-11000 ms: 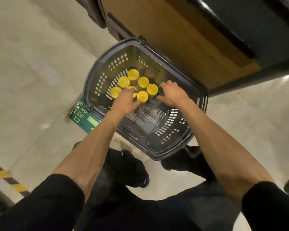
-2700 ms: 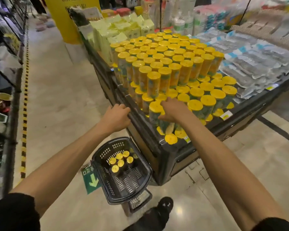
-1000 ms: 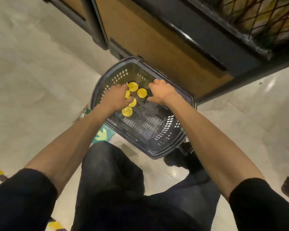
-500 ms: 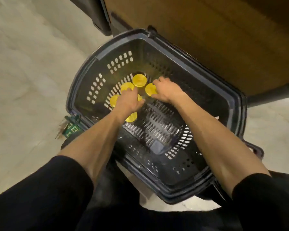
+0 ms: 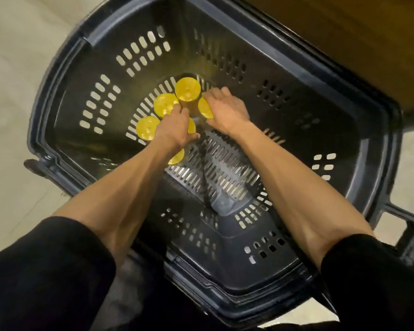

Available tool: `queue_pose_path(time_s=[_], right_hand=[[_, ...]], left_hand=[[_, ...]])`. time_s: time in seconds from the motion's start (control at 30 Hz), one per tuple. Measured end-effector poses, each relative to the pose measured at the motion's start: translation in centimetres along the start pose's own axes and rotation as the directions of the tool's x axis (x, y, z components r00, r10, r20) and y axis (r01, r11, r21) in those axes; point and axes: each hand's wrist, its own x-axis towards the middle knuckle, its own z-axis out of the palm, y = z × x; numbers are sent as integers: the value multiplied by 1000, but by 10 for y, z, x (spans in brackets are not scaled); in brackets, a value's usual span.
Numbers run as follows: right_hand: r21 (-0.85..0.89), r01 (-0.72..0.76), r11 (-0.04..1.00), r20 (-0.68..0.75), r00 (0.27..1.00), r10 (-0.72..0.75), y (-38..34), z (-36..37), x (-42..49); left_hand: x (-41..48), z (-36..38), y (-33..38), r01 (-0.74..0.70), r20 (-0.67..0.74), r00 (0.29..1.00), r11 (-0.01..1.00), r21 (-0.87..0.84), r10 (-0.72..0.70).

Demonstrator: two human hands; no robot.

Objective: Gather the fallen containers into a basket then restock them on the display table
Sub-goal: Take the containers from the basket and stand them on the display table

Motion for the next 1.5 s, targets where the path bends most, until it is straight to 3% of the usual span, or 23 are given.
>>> queue_pose_path(time_s=[0.27,0.5,0.77,1.1,1.33,1.5], right_hand=[[0,21,1000,-54,998,-21,4,5,-3],[158,-16,987,-12,1000,19,3,5,-11],[220,-163,962,22,987,162,-1,-14,-31],[370,-331,868,131,944,304,-50,-161,-136],[481,-359,799,74,926,371,-112,-293,-231],[538,-349,768,27,917,398,-137,-391,-308]], left_hand=[[-4,-4,0,-13,8,1000,1000,8,13],[-3,-12,-5,-39,12,999,998,-41,40],[-27,-50,-5,-32,12,999,996,-83,33],[-159,-192,10,-86,12,996,979,-187,90],[-277,-296,21,-100,16,994,968,-231,106],[-372,-374,34,-161,-74,987,936,-314,145]])
